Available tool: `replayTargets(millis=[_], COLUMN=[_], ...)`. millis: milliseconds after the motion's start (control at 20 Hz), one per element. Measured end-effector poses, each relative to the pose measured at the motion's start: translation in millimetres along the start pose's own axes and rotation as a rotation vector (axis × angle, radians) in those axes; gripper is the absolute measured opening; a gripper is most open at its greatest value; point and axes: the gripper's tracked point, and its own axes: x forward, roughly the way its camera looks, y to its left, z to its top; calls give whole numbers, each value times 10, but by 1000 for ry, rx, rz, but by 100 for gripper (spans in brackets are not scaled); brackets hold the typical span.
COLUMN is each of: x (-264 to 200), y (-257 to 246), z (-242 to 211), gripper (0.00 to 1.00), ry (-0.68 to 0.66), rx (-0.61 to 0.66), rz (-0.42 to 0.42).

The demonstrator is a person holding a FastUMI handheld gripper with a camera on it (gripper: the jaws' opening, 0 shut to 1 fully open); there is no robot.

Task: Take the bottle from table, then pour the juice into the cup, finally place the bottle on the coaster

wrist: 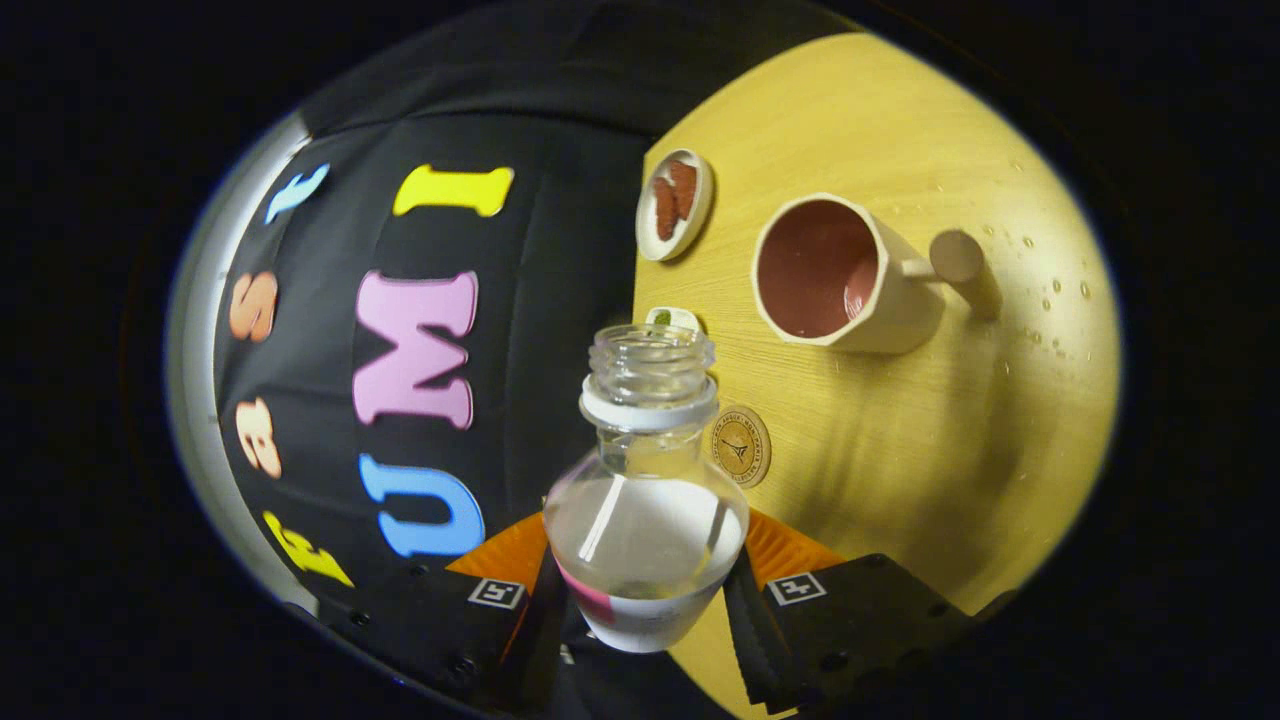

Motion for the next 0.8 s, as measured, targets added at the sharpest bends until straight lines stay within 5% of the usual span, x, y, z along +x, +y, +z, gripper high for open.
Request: replayTargets(millis=[300, 650, 800], x=[-394, -316, -228], y=[-222, -234, -177], z=[-150, -286, -558], gripper=[73, 73, 73], ry=[-28, -35, 7], rx=[-701, -1176, -1405], rz=[-47, -14, 67])
